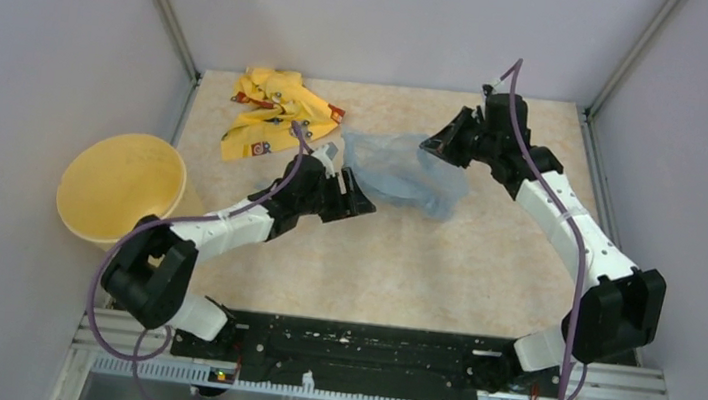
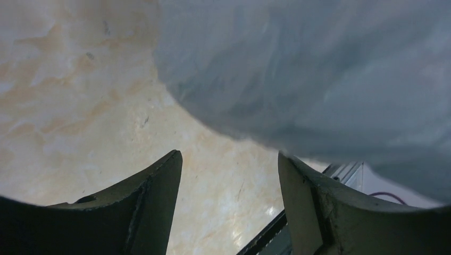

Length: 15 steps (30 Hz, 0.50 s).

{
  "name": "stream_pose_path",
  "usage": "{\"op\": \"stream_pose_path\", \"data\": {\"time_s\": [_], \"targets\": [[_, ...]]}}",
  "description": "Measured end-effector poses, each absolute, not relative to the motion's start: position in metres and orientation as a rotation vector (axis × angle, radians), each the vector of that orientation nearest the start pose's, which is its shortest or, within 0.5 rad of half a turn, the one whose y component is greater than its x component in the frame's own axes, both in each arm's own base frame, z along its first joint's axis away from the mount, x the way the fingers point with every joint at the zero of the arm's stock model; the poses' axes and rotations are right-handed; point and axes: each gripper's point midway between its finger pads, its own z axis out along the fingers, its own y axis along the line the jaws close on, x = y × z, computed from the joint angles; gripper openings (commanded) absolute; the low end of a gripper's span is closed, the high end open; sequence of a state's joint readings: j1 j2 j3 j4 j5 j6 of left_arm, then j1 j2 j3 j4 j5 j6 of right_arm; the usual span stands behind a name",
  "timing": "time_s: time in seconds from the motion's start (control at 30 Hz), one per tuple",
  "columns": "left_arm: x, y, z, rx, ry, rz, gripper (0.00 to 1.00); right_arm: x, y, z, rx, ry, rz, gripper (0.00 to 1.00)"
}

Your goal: Put the trash bags into the trash bin

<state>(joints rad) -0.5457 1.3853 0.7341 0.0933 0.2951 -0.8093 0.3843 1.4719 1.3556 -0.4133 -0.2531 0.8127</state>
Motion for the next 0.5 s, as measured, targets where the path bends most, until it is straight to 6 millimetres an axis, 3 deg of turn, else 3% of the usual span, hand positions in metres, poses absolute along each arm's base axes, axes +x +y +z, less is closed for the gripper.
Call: {"op": "stream_pose_path", "data": {"time_s": [0.17, 0.33, 0.5], "targets": [[0.315, -0.288, 0.134, -0.179, 2.245, -1.106, 0.69, 0.371, 0.229, 0.27, 0.314, 2.204, 0.958, 0.0], [0.32, -0.303, 0.148, -0.217, 2.198, -1.158, 0.61, 0.365, 0.225, 0.282, 0.308, 2.175, 0.96, 0.0], [0.327, -0.308, 0.147, -0.274, 2.188, -1.158, 0.69, 0.353, 0.224, 0.28, 0.303, 2.179, 0.955, 0.0]]}}
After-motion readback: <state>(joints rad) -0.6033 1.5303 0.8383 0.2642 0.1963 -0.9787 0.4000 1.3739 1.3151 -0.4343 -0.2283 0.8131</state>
